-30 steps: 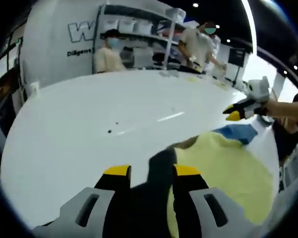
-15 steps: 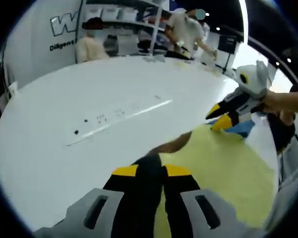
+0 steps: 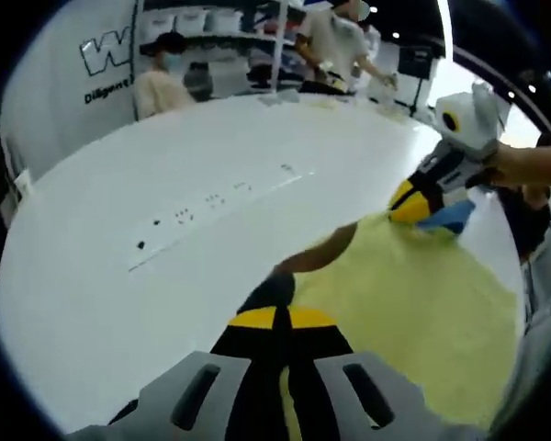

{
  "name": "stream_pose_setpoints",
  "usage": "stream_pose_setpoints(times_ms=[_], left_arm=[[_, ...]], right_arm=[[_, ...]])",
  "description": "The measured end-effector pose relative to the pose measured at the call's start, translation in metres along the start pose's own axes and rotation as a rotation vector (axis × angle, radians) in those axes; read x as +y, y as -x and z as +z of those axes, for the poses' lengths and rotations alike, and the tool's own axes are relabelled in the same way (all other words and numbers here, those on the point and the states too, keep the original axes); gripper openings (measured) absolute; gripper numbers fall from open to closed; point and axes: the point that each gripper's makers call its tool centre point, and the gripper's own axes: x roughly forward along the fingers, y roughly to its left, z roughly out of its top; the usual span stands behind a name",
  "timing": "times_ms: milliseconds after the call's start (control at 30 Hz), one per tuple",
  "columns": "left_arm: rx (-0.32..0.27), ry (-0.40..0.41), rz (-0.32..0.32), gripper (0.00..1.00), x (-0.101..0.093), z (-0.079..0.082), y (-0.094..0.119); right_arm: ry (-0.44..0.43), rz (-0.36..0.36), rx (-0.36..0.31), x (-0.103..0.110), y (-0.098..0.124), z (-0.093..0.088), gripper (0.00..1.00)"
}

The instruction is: Fold the garment on the visible template until the final outline fits inside the template.

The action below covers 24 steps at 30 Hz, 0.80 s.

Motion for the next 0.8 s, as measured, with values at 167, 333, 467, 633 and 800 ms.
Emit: stream_pose_setpoints(times_ms=[167,333,467,633,800], left_arm=[[-0.007,-0.084,0.006,0.0,-0.013,-0.009,0.024],[0.009,-0.145,0.017,0.0,-0.033,-0.028,0.041],[0.063,-0.162,0.005,0.0,-0.051,-0.062,0.045],[0.117,-0.125,-0.026,0.0,-0.057,-0.093,0.044],[0.091,-0.096,-0.049,0.02,-0.049,-0.087,0.057]], right_arm=[[0.045,0.012,-0.02,0.02,0.016,-0.002,0.0],[0.127,0.025,-0.005,0.044,0.024,-0.015,0.0],[0.129,0.058,0.019,0.067,0.026,-0.036,0.0],[0.129,0.097,0.08,0.081,0.025,-0.058,0.0],[0.111,0.123,0.049,0.084,0.032,-0.051,0.09]])
